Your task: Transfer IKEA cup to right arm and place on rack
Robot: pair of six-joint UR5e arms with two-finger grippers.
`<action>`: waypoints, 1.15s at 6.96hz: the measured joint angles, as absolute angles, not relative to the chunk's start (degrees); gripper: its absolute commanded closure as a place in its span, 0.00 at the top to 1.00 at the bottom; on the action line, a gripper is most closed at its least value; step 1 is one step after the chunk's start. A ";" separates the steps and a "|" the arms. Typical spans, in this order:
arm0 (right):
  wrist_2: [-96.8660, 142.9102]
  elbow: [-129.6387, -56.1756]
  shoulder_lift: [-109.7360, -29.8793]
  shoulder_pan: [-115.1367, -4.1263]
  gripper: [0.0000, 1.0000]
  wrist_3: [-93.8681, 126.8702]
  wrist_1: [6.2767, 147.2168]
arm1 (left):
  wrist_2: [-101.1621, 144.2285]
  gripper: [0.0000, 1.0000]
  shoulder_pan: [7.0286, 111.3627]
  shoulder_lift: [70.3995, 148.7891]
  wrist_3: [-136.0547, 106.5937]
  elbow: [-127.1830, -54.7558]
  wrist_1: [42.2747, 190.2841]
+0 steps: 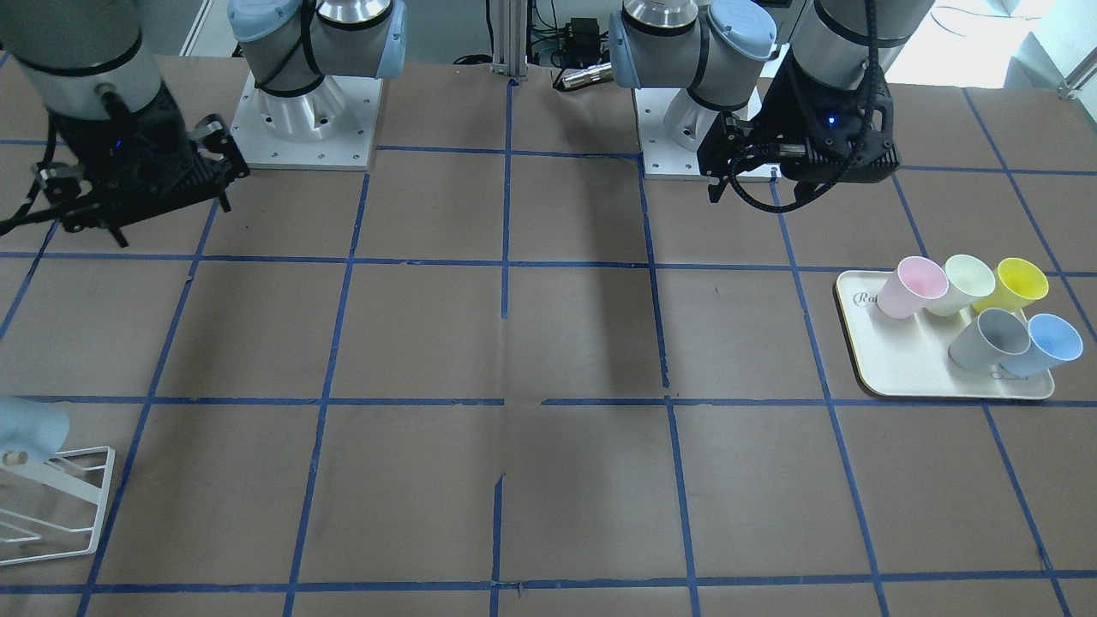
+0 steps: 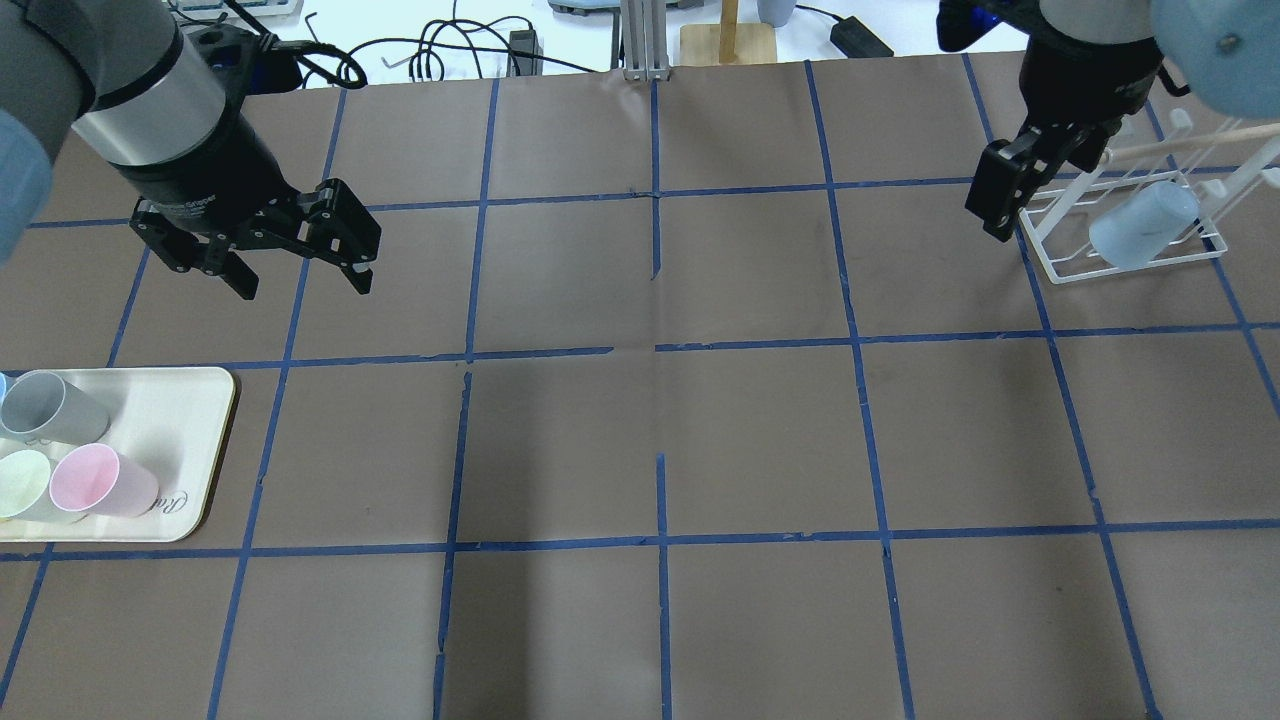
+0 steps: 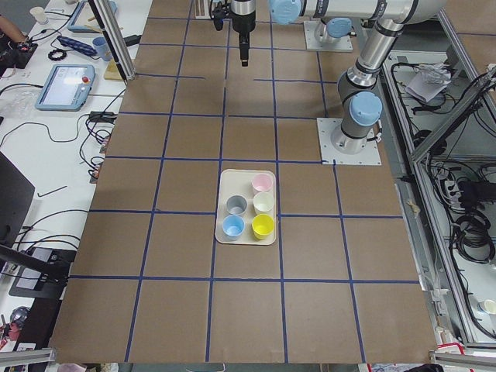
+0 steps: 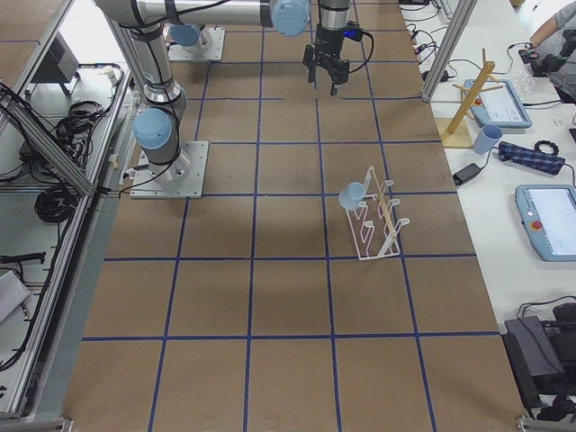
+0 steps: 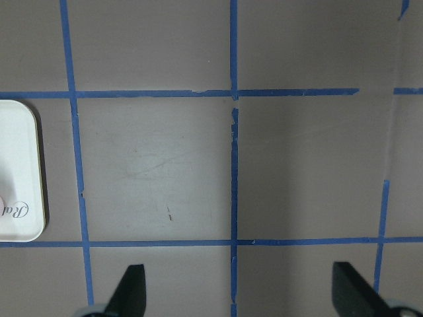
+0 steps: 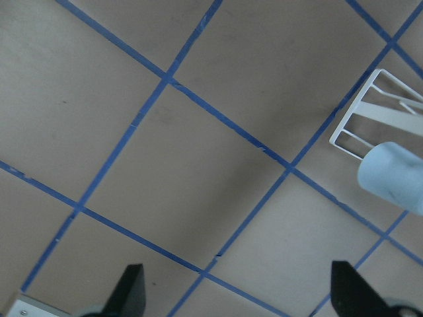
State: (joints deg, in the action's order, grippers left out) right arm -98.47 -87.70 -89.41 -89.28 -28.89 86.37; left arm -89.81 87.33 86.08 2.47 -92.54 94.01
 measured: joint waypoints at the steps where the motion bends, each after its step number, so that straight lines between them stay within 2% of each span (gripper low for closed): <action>1: -94.43 -90.15 -91.96 -90.03 1.00 -19.86 87.27 | -89.70 1.00 87.39 85.76 2.47 -93.03 93.97; 3: -91.43 -89.59 -91.01 -90.22 1.00 -10.91 90.07 | -89.57 1.00 87.44 84.89 2.48 -94.32 93.78; 6: -91.17 -81.94 -84.60 -89.79 1.00 -7.04 89.13 | -89.99 1.00 87.40 84.35 2.53 -94.64 93.74; 8: -91.13 -81.57 -83.95 -89.68 1.00 -4.89 87.95 | -90.21 1.00 87.31 84.59 2.55 -94.64 93.40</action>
